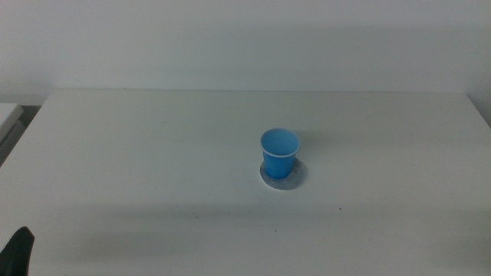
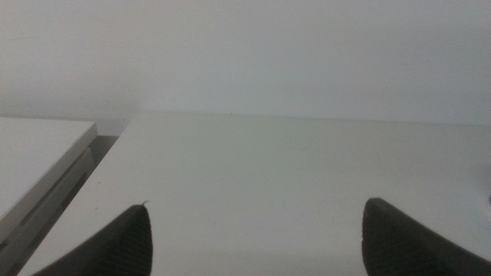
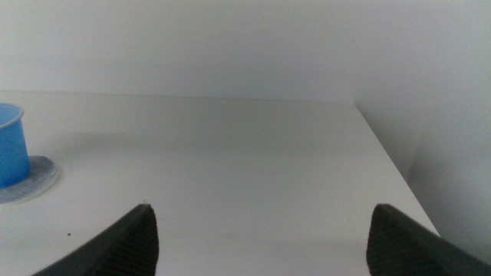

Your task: Place an empty cup on a cup mat.

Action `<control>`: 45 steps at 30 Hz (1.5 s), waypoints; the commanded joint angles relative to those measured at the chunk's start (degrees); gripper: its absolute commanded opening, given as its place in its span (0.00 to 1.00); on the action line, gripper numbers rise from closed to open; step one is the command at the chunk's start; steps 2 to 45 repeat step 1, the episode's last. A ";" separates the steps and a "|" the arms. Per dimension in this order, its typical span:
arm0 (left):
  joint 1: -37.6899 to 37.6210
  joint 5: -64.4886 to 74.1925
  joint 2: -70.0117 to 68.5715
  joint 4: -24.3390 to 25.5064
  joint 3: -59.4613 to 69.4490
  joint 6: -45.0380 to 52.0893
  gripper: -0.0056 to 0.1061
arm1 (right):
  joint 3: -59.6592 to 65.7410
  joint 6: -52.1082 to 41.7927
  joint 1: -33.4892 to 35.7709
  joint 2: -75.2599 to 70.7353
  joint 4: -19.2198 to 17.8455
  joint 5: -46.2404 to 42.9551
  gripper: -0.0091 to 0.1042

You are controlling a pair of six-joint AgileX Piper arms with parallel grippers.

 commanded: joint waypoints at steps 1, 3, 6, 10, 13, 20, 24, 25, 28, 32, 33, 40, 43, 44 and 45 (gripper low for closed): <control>-0.01 -0.66 -0.28 0.08 0.03 -0.05 0.89 | 0.19 -0.23 0.11 -0.28 -0.31 -0.37 0.90; -0.01 -0.66 -0.28 0.08 0.03 -0.05 0.89 | 0.19 -0.23 0.11 -0.28 -0.31 -0.37 0.90; -0.01 -0.66 -0.28 0.08 0.03 -0.05 0.89 | 0.19 -0.23 0.11 -0.28 -0.31 -0.37 0.90; -0.01 -0.66 -0.28 0.08 0.03 -0.05 0.89 | 0.19 -0.23 0.11 -0.28 -0.31 -0.37 0.90; -0.01 -0.66 -0.28 0.08 0.03 -0.05 0.89 | 0.19 -0.23 0.11 -0.28 -0.31 -0.37 0.90; -0.01 -0.66 -0.28 0.08 0.03 -0.05 0.89 | 0.19 -0.23 0.11 -0.28 -0.31 -0.37 0.90; -0.01 -0.66 -0.28 0.08 0.03 -0.05 0.89 | 0.19 -0.23 0.11 -0.28 -0.31 -0.37 0.90; -0.01 -0.66 -0.28 0.08 0.03 -0.05 0.89 | 0.19 -0.23 0.11 -0.28 -0.31 -0.37 0.90; -0.01 -0.66 -0.28 0.08 0.03 -0.05 0.89 | 0.19 -0.23 0.11 -0.28 -0.31 -0.37 0.90; -0.01 -0.66 -0.28 0.08 0.03 -0.05 0.89 | 0.19 -0.23 0.11 -0.28 -0.31 -0.37 0.90; -0.01 -0.66 -0.28 0.08 0.03 -0.05 0.89 | 0.19 -0.23 0.11 -0.28 -0.31 -0.37 0.90; -0.01 -0.66 -0.28 0.08 0.03 -0.05 0.89 | 0.19 -0.23 0.11 -0.28 -0.31 -0.37 0.90; -0.01 -0.66 -0.28 0.08 0.03 -0.05 0.89 | 0.19 -0.23 0.11 -0.28 -0.31 -0.37 0.90; -0.01 -0.66 -0.28 0.08 0.03 -0.05 0.89 | 0.19 -0.23 0.11 -0.28 -0.31 -0.37 0.90; -0.01 -0.66 -0.28 0.08 0.03 -0.05 0.89 | 0.19 -0.23 0.11 -0.28 -0.31 -0.37 0.90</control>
